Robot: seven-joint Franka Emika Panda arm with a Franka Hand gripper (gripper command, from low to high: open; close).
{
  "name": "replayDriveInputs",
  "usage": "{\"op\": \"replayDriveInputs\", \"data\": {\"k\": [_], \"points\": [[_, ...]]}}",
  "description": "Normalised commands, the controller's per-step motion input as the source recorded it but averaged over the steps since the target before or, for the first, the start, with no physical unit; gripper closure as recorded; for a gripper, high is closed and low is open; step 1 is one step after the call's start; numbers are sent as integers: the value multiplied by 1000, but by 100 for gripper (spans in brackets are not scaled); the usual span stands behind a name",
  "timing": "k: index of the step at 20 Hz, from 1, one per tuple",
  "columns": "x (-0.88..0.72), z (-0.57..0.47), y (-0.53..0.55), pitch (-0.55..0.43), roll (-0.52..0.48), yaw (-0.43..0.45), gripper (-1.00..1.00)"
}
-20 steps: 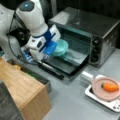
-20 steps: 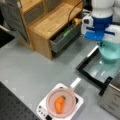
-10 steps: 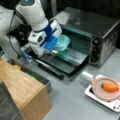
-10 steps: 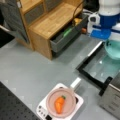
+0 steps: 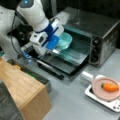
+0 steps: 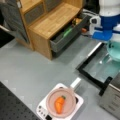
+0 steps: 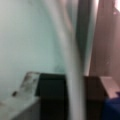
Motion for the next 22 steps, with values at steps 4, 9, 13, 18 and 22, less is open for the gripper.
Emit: {"op": "replayDriveInputs", "data": {"k": [4, 9, 13, 18, 22], "points": [[245, -52, 58, -47, 110, -21, 100], [232, 22, -7, -21, 132, 5, 100], [165, 14, -45, -12, 127, 22, 100], [90, -5, -55, -15, 115, 32, 100], [81, -6, -52, -16, 112, 36, 100]]}}
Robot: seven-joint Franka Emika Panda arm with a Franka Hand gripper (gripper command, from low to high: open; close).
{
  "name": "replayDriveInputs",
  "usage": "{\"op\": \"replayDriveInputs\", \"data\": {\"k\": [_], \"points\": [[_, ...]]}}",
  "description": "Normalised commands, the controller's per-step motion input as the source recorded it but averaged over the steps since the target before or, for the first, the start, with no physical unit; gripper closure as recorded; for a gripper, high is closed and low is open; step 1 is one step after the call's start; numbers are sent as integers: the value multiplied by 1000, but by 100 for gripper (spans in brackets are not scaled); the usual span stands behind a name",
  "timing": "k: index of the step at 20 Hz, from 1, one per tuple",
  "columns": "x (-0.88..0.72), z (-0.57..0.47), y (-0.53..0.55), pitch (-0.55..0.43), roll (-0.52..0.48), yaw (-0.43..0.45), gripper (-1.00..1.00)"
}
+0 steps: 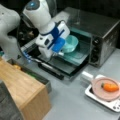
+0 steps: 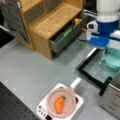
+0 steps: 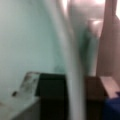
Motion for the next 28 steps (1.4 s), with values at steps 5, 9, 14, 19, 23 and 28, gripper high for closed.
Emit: {"op": "replayDriveInputs", "data": {"k": [5, 9, 14, 19, 23, 28], "points": [[81, -6, -51, -16, 112, 36, 100], [81, -6, -51, -16, 111, 36, 100], [81, -6, -51, -16, 111, 36, 100], [81, -6, -51, -16, 111, 36, 100], [81, -6, -51, -16, 111, 36, 100], [81, -6, -51, -16, 111, 36, 100]]}}
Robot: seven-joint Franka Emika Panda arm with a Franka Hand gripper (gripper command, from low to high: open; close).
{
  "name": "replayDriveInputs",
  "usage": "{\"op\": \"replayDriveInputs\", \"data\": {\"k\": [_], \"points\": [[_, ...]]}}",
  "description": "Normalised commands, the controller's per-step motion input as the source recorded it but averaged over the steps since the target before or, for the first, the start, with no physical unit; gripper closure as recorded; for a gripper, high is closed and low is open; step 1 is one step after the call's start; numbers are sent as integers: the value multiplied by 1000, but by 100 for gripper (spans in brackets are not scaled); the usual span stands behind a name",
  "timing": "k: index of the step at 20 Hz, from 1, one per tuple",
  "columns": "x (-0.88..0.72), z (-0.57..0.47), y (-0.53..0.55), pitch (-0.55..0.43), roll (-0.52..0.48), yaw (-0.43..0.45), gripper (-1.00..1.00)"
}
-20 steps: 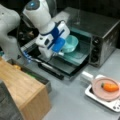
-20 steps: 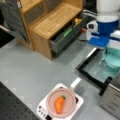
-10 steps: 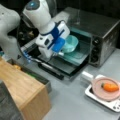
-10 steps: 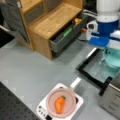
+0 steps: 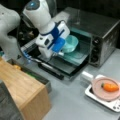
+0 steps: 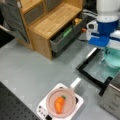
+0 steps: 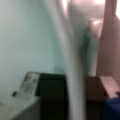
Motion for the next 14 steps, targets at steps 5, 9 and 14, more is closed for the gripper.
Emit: {"op": "replayDriveInputs", "data": {"k": [5, 9, 14], "points": [[81, -6, -51, -16, 111, 36, 100], [78, -6, -59, -17, 41, 36, -100], [71, -5, -87, -21, 7, 40, -100]]}}
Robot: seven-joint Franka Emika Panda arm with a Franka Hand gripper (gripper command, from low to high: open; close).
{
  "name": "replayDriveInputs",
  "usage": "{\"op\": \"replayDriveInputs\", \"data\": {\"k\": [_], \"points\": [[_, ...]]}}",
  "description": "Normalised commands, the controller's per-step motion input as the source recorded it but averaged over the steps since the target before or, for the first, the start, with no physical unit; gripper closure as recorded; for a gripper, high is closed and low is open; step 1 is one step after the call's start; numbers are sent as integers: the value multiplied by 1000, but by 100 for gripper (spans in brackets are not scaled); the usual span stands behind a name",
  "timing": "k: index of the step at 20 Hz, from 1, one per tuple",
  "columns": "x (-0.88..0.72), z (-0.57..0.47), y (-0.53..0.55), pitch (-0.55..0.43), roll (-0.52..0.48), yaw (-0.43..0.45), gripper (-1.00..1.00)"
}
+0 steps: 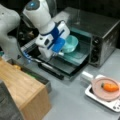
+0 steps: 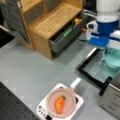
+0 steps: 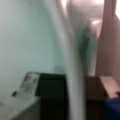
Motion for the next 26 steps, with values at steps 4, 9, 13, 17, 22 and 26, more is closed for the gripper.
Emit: {"op": "replayDriveInputs", "data": {"k": [4, 9, 13, 17, 22, 26], "points": [[41, 12, -94, -17, 15, 49, -100], [13, 23, -92, -5, 22, 61, -100], [-18, 23, -104, 11, 8, 60, -100], [-45, 71, -83, 38, -18, 49, -100], [-45, 129, -46, 84, -115, 41, -100], [1, 164, -55, 93, -144, 40, -100]]}}
